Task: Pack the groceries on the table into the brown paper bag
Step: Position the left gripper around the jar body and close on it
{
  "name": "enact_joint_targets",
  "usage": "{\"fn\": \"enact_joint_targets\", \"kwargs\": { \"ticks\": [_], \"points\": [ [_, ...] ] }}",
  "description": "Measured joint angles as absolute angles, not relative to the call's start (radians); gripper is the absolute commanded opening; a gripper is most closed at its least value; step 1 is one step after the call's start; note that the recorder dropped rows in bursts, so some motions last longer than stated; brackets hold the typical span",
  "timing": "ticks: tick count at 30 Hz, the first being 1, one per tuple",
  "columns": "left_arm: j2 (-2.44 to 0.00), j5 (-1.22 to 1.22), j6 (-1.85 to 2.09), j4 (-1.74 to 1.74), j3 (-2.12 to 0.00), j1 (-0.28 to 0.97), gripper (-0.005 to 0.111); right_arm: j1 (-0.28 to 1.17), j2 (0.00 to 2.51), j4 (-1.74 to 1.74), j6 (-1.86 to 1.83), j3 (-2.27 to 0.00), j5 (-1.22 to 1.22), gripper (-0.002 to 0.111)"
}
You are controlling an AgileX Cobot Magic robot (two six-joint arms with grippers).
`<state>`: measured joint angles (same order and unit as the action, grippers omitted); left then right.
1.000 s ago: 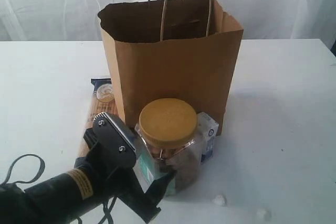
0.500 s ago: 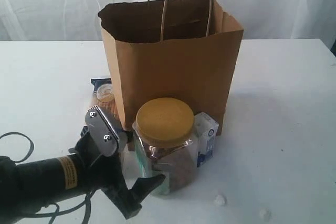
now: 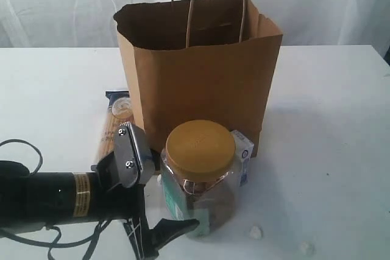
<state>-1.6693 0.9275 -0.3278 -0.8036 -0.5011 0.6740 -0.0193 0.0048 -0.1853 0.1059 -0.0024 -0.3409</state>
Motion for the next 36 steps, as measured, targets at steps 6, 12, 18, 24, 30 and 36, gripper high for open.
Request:
{"fn": "enact_joint_targets", "kwargs": {
  "ticks": [6,12,18,24,30,36],
  "points": [
    [-1.667,0.924,-0.332,-0.781,-0.509,0.674,0.105,-0.019,0.005,-0.185,0.106,-0.002,-0.341,0.0],
    [-1.68,0.924,-0.334,-0.685,-0.509,0.674,0.105,-0.019,0.005,-0.185,0.106,-0.002,-0.341,0.0],
    [-1.701,0.926,-0.336,-0.593,-0.509,0.674,0.105,-0.019,0.005,-0.185,0.106,-0.002,-0.341,0.0],
    [-1.701,0.929,-0.336,-0.625,-0.509,0.674,0.105,-0.019,0.005,-0.185,0.106,-0.002,-0.341,0.0],
    [-1.701,0.929,-0.356,-0.676,-0.51,0.674,0.078,-0.019,0.005,-0.185,0.125,-0.002,-0.341,0.0],
    [-1.701,0.928,-0.363,-0.678,-0.51,0.674,0.009,-0.019,0.005,-0.185,0.129,-0.002,-0.341,0.0]
  ]
}}
